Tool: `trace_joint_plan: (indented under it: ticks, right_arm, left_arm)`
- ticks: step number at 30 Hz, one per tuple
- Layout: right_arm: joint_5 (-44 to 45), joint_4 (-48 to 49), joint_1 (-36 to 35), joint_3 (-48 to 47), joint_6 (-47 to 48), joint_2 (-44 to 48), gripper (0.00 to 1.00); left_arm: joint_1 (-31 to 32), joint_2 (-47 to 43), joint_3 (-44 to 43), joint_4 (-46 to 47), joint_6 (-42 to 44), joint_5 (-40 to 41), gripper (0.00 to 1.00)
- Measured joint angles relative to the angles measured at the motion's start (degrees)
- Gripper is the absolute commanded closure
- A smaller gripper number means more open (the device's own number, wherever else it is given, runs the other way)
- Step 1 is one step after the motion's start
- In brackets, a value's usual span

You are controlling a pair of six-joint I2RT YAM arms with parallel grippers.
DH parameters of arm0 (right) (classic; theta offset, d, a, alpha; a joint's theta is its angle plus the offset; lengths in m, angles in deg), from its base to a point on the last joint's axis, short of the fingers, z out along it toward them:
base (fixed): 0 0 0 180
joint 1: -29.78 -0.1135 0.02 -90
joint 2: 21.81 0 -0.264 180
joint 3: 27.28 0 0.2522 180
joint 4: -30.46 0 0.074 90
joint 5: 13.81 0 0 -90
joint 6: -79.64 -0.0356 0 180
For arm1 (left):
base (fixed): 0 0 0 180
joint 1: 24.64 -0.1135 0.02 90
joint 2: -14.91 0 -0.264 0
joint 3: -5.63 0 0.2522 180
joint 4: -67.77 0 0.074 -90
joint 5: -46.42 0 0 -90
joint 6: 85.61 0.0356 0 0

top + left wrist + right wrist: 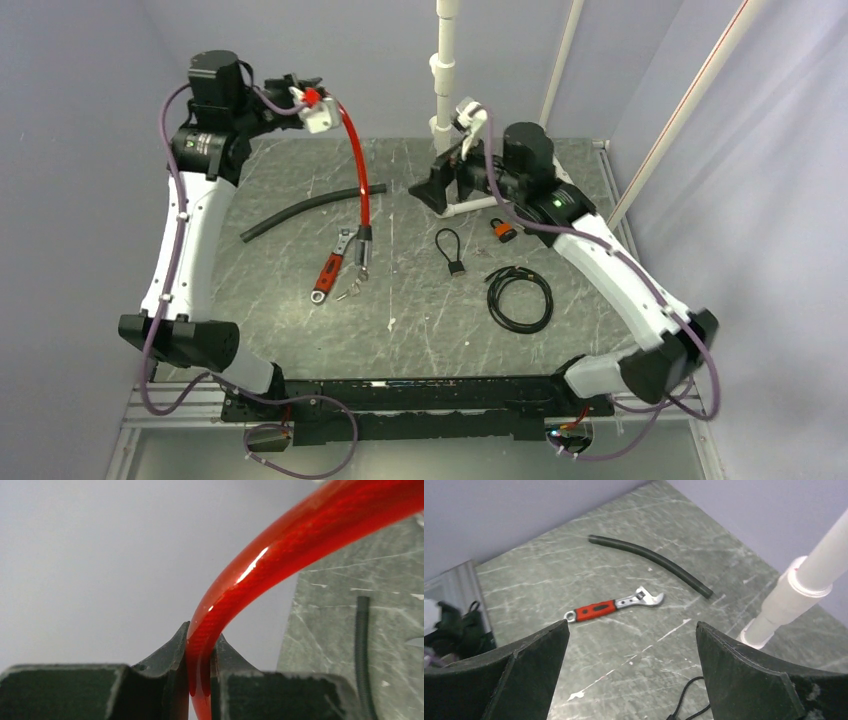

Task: Lock with the key
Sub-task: Pick up the lock from the center of the board.

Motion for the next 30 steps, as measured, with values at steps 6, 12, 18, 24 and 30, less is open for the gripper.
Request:
trace_joint_plan:
  ticks: [6, 12, 18, 24, 30]
  right_arm:
    - [-4.5, -0.7, -0.6, 6.1, 1.3, 11.8, 0.04]
    - [-4.1, -3.0, -0.6, 9.2, -0.3, 14.6, 0.11]
    - [2.2, -5.0, -0.6, 14.7, -0.8, 14.1, 0.19]
    - [9.6, -5.0, -0.6, 15.0, 0.3, 11.8, 0.26]
    - [12.7, -4.7, -0.7, 14.9, 0.4, 10.4, 0.27]
  left_arm:
    - [13.1, -2.2, 0.0, -6.6, 1.4, 18.3, 1.0]
    - [19.2, -2.2, 0.0, -10.4, 0.9, 33.4, 1.0]
    - [25.4, -1.7, -1.0, -13.4, 1.1, 46.0, 1.0]
    - [29.0, 2.6, -8.7, -19.6, 0.4, 54.4, 1.0]
    - [30.4, 5.8, -12.9, -24.4, -0.7, 59.9, 1.0]
